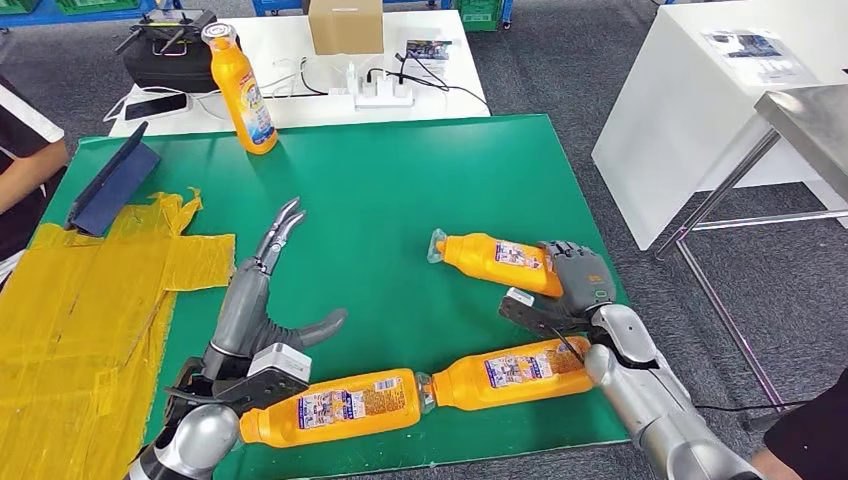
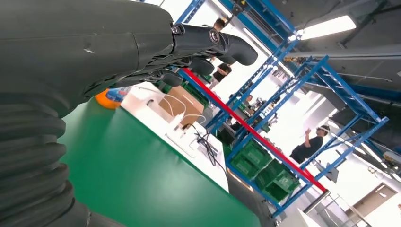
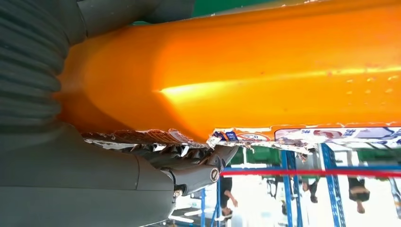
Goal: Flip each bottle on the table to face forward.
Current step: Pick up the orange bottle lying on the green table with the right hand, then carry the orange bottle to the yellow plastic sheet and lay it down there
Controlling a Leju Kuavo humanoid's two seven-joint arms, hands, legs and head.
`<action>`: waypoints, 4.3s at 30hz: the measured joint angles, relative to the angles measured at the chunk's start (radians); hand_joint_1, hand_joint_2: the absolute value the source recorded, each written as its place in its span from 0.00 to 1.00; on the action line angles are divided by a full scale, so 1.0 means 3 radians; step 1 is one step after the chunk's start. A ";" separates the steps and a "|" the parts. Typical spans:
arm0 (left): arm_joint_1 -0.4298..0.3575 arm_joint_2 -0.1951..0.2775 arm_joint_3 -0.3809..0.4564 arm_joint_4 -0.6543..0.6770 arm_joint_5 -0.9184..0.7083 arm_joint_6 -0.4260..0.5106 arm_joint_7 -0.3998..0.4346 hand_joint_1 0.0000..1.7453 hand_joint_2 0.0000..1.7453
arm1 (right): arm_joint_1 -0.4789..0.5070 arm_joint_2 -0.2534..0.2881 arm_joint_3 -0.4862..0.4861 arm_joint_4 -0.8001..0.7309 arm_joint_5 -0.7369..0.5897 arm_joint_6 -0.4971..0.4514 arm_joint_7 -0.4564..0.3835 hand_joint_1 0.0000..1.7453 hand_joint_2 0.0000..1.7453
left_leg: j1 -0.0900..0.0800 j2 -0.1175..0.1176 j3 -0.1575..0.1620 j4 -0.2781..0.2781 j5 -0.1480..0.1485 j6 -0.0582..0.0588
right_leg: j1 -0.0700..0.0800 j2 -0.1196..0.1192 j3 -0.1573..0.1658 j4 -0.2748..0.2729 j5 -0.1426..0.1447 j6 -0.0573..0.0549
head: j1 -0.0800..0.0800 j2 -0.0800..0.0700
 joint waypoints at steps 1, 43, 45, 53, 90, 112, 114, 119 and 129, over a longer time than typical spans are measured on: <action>0.0008 -0.0001 0.0000 -0.0009 0.0016 -0.0016 0.0001 0.00 1.00 | 0.0017 0.0010 -0.0011 -0.0046 -0.0008 -0.0011 0.0005 1.00 1.00 | 0.0000 0.0000 0.0000 0.0000 0.0000 0.0000 | 0.0000 0.0000 0.0000 0.0000 0.0000 0.0000 | 0.0000 0.0000; -0.0091 -0.0304 0.0003 -0.0063 0.1675 -0.0838 -0.0033 0.00 1.00 | 0.0644 0.1345 0.0629 -0.1662 -0.1962 0.0571 -0.0749 1.00 1.00 | 0.0001 -0.0002 -0.0009 -0.0001 0.0001 -0.0001 | 0.0000 -0.0002 -0.0010 0.0001 -0.0003 -0.0002 | 0.0001 0.0000; -0.0101 -0.0304 -0.0027 -0.0076 0.1802 -0.0908 -0.0087 0.31 1.00 | 0.0621 0.1367 0.0671 -0.1574 -0.1990 0.0571 -0.0759 1.00 1.00 | 0.0001 -0.0002 -0.0009 -0.0001 0.0001 -0.0001 | 0.0000 -0.0003 -0.0009 0.0001 -0.0003 -0.0002 | 0.0001 0.0000; -0.0104 -0.0304 -0.0048 -0.0093 0.1905 -0.0974 -0.0136 1.00 1.00 | 0.0606 0.1382 0.0696 -0.1510 -0.2013 0.0571 -0.0768 1.00 1.00 | 0.0001 -0.0003 -0.0009 -0.0001 0.0001 -0.0001 | 0.0000 -0.0003 -0.0009 0.0001 -0.0003 -0.0002 | 0.0001 0.0000; -0.0718 0.0237 0.0604 0.0517 -0.1083 0.0455 0.0763 1.00 1.00 | 0.0908 0.1210 0.1205 -0.2118 -0.1558 0.0361 -0.0346 0.00 1.00 | 0.0007 0.0004 -0.0009 -0.0001 0.0003 -0.0006 | 0.0002 0.0000 -0.0016 0.0003 -0.0002 -0.0004 | 0.0002 0.0000; -0.1620 0.0669 0.0415 0.2803 -0.2987 -0.0578 0.1297 1.00 1.00 | 0.0893 0.0867 0.1730 -0.1729 -0.0562 0.1008 0.0309 0.00 1.00 | 0.0005 0.0003 -0.0013 -0.0001 0.0002 -0.0007 | 0.0000 0.0000 -0.0022 0.0002 0.0000 -0.0007 | 0.0003 0.0000; -0.1681 0.0618 0.0362 0.2999 -0.2981 -0.0642 0.1314 1.00 1.00 | 0.0834 0.0850 0.1795 -0.1595 -0.0521 0.1006 0.0344 0.00 1.00 | 0.0005 0.0003 -0.0013 -0.0001 0.0003 -0.0007 | 0.0001 0.0000 -0.0020 0.0002 0.0002 -0.0010 | 0.0003 0.0000; -0.1766 0.0525 0.0290 0.3321 -0.2915 -0.0714 0.1336 1.00 1.00 | 0.0719 0.0828 0.1894 -0.1360 -0.0417 0.0981 0.0436 0.00 1.00 | 0.0005 0.0004 -0.0013 -0.0001 0.0003 -0.0007 | 0.0001 0.0000 -0.0020 0.0002 0.0003 -0.0012 | 0.0002 0.0000; -0.1785 0.0405 0.0245 0.3625 -0.2788 -0.0711 0.1516 0.03 1.00 | 0.0452 0.0910 0.2015 -0.0935 -0.0110 0.0840 0.0703 0.00 1.00 | 0.0005 0.0004 -0.0012 -0.0001 0.0006 -0.0006 | 0.0001 0.0000 -0.0020 0.0002 0.0004 -0.0013 | 0.0002 0.0000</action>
